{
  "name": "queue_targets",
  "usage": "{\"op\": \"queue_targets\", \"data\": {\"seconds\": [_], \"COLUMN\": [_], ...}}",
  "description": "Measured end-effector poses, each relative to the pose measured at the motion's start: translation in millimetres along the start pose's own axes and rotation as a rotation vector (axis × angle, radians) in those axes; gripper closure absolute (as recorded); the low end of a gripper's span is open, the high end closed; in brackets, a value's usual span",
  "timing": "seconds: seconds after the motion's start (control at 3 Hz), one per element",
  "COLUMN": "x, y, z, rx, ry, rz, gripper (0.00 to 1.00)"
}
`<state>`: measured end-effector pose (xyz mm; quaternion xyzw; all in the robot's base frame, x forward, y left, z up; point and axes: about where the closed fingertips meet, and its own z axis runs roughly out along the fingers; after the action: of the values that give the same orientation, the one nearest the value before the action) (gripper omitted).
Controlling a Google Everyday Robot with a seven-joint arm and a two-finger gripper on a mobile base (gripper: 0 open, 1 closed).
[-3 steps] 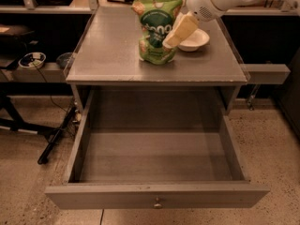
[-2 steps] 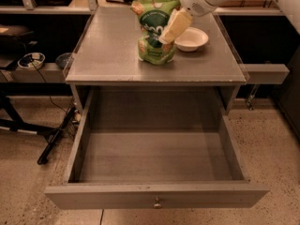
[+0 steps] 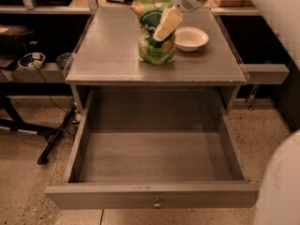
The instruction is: Place green rice chip bag into top drawer
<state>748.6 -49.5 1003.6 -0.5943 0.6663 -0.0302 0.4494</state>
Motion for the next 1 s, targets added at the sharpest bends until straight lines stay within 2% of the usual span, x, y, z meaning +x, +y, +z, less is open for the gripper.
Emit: {"op": "queue_targets", "data": {"seconds": [0.67, 1.0], "x": [13.9, 13.9], "y": [4.7, 4.7], "z": [33.2, 33.2], "rx": [-0.093, -0.093], "ry": [0.071, 0.071], "rz": [0.011, 0.011], "gripper": [0.02, 0.25]}}
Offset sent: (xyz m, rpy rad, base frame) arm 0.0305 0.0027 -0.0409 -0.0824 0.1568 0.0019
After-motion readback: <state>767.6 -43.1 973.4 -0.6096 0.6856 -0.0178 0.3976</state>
